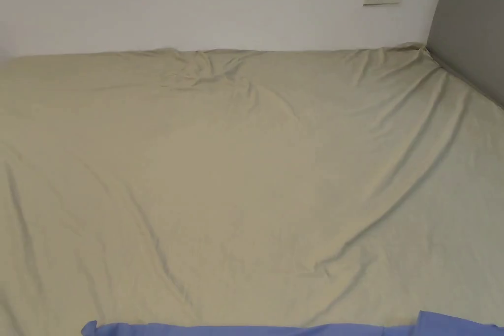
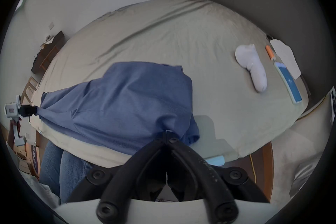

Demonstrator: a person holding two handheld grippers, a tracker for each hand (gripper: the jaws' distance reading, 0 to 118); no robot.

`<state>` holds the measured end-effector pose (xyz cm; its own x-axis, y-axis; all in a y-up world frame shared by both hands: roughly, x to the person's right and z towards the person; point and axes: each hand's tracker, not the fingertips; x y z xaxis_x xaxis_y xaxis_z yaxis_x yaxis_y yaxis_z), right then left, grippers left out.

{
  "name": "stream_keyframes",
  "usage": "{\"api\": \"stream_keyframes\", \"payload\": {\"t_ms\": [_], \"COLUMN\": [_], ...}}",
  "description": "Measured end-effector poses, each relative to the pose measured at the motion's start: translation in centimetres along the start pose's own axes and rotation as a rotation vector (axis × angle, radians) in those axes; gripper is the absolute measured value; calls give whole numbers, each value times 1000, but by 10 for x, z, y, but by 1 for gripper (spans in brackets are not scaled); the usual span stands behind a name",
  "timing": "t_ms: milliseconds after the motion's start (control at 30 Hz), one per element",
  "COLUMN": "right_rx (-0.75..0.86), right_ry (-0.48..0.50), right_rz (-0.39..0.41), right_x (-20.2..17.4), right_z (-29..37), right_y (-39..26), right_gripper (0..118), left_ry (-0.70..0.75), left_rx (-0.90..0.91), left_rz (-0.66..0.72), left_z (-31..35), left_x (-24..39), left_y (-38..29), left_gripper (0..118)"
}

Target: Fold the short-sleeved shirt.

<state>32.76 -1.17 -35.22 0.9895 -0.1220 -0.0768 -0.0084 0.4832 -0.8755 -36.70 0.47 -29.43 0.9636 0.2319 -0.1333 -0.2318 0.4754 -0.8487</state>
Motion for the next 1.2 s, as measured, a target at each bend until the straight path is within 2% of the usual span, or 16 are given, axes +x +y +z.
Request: {"api": "stream_keyframes", "payload": {"t_ms": [133, 200, 233, 300, 333, 367, 467, 567, 733, 800, 867, 900, 933, 967, 1033, 1200], "right_rx": [-24, -22, -19, 62, 124, 218, 525, 825, 898, 913, 966, 972, 967, 959, 968, 960], "right_ry": [-32, -38, -43, -145, -155, -155, -107, -51, -94, -149, -178, -196, -208, -202, -181, -131], "right_rz": [82, 47, 35, 13, 6, -17, -116, -118, -74, -57, -36, -43, -56, -60, -117, -104], "right_x": [-12, -8, -7, -13, -15, -17, -29, -50, -63, -68, -75, -78, -80, -82, -83, -89], "right_z": [-1, 3, 6, 25, 38, 56, 120, 180, 217, 221, 219, 216, 213, 210, 208, 214], "right_y": [-1, -6, -5, -1, 3, 9, 33, 48, 63, 60, 55, 53, 53, 55, 54, 59], "right_gripper": [1, 2, 13, 64, 101, 118, 118, 118, 118, 117, 82, 57, 21, 3, 1, 1], "left_ry": [7, 20, 35, 87, 119, 151, 169, 69, 219, 277, 248, 237, 237, 246, 243, 21], "left_rx": [-37, -40, -42, -23, 9, 136, 451, 729, 784, 833, 883, 870, 853, 843, 837, 617], "left_rz": [16, 14, -4, -39, -53, -89, -106, -99, -146, -111, -69, -53, -26, -32, -44, 58], "left_z": [-20, -24, -24, -15, -5, 18, 93, 163, 214, 224, 229, 229, 225, 222, 217, 177], "left_x": [-2, 1, 3, 5, 7, 14, 39, 51, 61, 62, 54, 49, 48, 48, 47, 20], "left_y": [-11, -11, -10, -9, -8, -6, 9, 15, 17, 16, 13, 13, 16, 17, 16, 26], "left_gripper": [11, 15, 29, 82, 113, 118, 113, 118, 115, 95, 58, 36, 2, 0, 0, 0]}}
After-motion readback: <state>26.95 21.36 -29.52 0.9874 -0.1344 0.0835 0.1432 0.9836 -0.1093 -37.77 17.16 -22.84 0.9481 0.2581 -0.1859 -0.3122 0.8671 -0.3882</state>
